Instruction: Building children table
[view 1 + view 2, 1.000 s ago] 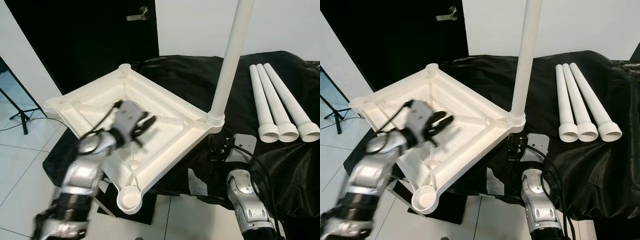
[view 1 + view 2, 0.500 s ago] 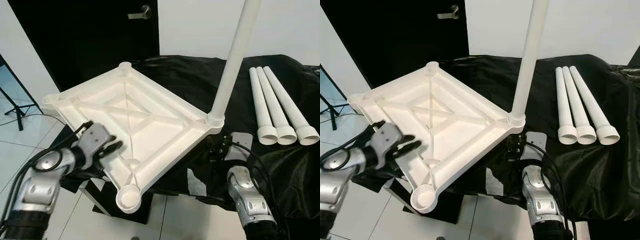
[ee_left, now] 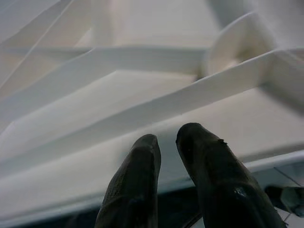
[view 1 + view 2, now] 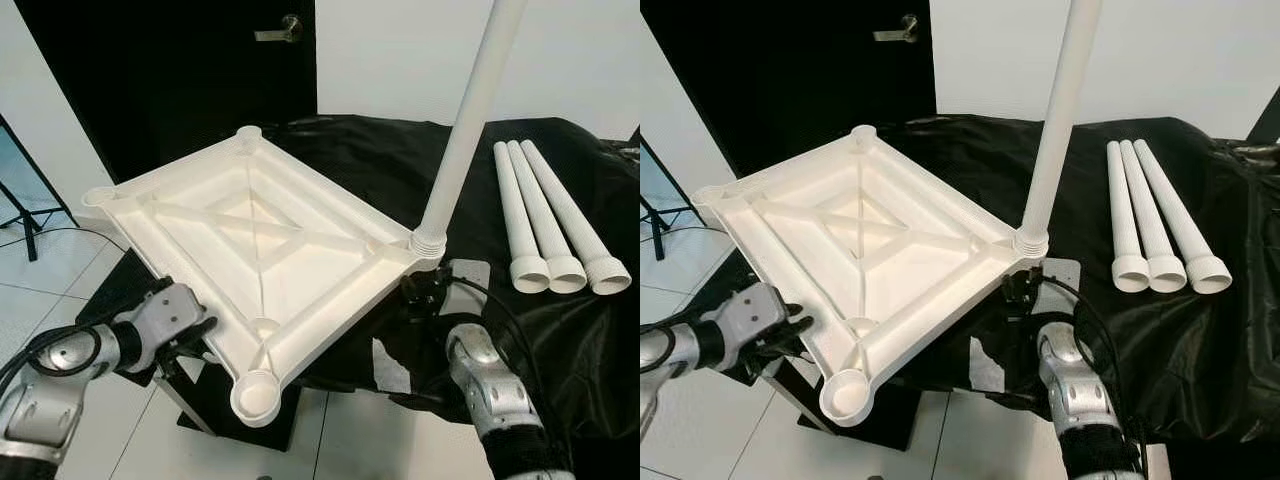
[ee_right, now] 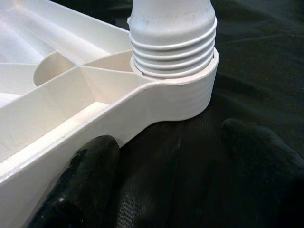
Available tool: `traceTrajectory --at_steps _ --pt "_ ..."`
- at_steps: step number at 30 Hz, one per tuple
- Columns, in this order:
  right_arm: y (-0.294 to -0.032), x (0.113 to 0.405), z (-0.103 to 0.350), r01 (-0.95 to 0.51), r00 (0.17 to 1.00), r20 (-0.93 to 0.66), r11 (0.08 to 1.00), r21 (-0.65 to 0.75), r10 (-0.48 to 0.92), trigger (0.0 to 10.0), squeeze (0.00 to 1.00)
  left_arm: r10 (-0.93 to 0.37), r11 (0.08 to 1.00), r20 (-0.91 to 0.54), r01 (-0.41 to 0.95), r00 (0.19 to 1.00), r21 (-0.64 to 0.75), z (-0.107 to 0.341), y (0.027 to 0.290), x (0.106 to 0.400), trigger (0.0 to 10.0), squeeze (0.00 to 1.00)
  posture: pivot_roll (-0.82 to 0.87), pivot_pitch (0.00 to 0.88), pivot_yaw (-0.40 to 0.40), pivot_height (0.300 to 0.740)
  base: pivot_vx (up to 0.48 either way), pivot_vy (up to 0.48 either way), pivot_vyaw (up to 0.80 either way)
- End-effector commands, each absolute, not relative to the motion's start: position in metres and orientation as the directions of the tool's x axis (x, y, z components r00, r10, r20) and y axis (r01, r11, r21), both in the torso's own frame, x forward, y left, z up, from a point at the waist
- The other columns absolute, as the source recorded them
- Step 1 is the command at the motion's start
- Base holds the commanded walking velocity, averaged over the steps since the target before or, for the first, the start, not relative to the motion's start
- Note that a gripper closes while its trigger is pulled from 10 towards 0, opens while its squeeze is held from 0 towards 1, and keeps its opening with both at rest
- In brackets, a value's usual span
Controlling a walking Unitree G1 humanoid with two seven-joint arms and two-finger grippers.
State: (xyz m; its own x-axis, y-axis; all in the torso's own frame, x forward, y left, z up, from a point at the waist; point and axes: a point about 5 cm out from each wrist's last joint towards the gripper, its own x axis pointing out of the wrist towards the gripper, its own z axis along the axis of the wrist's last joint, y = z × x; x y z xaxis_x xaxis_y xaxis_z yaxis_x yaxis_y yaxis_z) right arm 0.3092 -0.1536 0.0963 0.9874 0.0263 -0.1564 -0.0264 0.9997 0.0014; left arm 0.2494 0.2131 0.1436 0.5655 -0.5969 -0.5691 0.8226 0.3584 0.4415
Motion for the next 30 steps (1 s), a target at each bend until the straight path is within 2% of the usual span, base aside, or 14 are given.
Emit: traceTrajectory --at_steps 1,2,6,8,14,16,21,30 --pt "-0.152 0.311 0.093 -0.039 0.981 -0.188 0.999 0.024 0.042 10.0 0.00 -0.621 0.307 -0.619 0.876 0.480 0.371 0.130 0.203 0.242 10.0 0.00 0.06 0.000 -0.012 0.740 0.000 0.000 0.00" --pt "-0.155 0.317 0.094 -0.029 0.980 -0.197 0.999 0.021 0.033 10.0 0.00 -0.647 0.282 -0.611 0.888 0.455 0.363 0.129 0.191 0.241 10.0 0.00 0.06 0.000 -0.013 0.740 0.000 0.000 0.00" --pt "-0.159 0.321 0.095 -0.023 0.979 -0.201 1.000 0.012 0.025 10.0 0.00 -0.671 0.264 -0.597 0.894 0.440 0.362 0.129 0.181 0.241 10.0 0.00 0.06 0.000 -0.011 0.740 0.000 0.000 0.00" --pt "-0.165 0.325 0.097 -0.017 0.980 -0.199 1.000 -0.002 0.016 10.0 0.00 -0.704 0.241 -0.572 0.900 0.420 0.364 0.128 0.165 0.241 10.0 0.00 0.06 0.000 -0.004 0.740 0.000 0.000 0.00" --pt "-0.172 0.329 0.100 -0.001 0.982 -0.190 1.000 -0.012 -0.002 10.0 0.00 -0.724 0.241 -0.545 0.896 0.422 0.374 0.129 0.150 0.245 10.0 0.00 0.07 0.000 -0.001 0.740 0.000 0.000 0.00" --pt "-0.176 0.330 0.101 0.011 0.983 -0.185 1.000 -0.017 -0.014 10.0 0.00 -0.730 0.250 -0.528 0.888 0.434 0.385 0.129 0.143 0.249 10.0 0.00 0.06 0.000 0.004 0.740 0.000 0.000 0.00" --pt "-0.195 0.340 0.111 0.064 0.987 -0.147 0.997 -0.043 -0.069 10.0 0.00 -0.725 0.309 -0.440 0.822 0.529 0.478 0.136 0.109 0.272 10.0 0.00 0.06 0.000 0.020 0.740 0.000 0.000 0.00" --pt "-0.201 0.343 0.117 0.085 0.989 -0.120 0.995 -0.060 -0.092 10.0 0.00 -0.723 0.345 -0.387 0.784 0.573 0.516 0.142 0.095 0.281 10.0 0.00 0.05 0.000 0.028 0.740 0.000 0.000 0.00"
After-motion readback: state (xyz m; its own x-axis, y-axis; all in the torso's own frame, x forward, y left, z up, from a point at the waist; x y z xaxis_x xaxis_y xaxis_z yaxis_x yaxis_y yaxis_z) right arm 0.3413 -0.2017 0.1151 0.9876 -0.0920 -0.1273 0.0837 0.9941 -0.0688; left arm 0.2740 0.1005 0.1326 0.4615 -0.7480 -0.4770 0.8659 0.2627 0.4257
